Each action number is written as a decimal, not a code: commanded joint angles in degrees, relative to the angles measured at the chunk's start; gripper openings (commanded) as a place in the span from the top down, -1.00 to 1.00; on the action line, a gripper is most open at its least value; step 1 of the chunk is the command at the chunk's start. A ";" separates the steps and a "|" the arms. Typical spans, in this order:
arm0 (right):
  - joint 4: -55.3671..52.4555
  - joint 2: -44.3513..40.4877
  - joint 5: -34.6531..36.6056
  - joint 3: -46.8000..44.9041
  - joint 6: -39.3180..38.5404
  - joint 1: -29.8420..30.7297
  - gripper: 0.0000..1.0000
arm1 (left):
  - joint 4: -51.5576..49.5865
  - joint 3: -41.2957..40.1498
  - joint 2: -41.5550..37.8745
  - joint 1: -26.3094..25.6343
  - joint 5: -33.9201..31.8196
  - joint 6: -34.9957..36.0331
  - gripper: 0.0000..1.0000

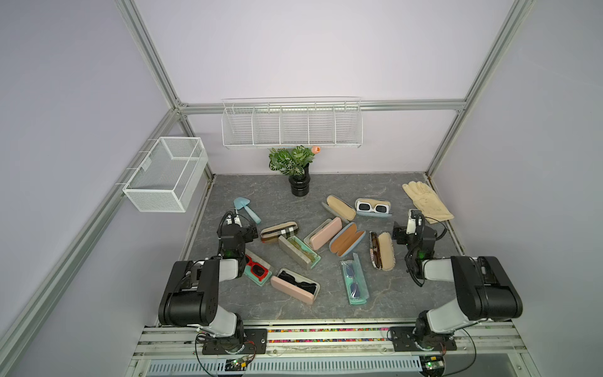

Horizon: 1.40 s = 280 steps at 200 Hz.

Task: Close the glasses case
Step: Adjust the glasses case at the center of the board.

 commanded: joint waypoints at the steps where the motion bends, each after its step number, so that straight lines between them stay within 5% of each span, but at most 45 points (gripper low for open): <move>1: 0.27 -0.21 -0.24 -0.23 0.07 0.19 -0.78 | -0.35 1.19 -0.65 0.05 0.75 0.22 -0.99; 195: 0.40 -0.22 -0.23 -0.29 0.07 0.20 -0.78 | -0.69 1.40 -1.38 0.06 0.60 0.89 -0.99; 225: -2.14 -2.64 3.34 0.45 1.45 0.09 -0.78 | -12.24 5.21 -7.82 0.03 -2.13 -0.42 -0.99; 252: -18.62 -8.97 10.68 6.08 4.55 -0.19 -0.78 | -32.18 14.62 -14.50 0.06 -14.22 -9.14 -0.99; 280: -35.10 -15.40 21.55 13.09 11.73 -0.26 -0.78 | -46.01 25.51 -19.42 0.06 -13.79 -12.84 -0.99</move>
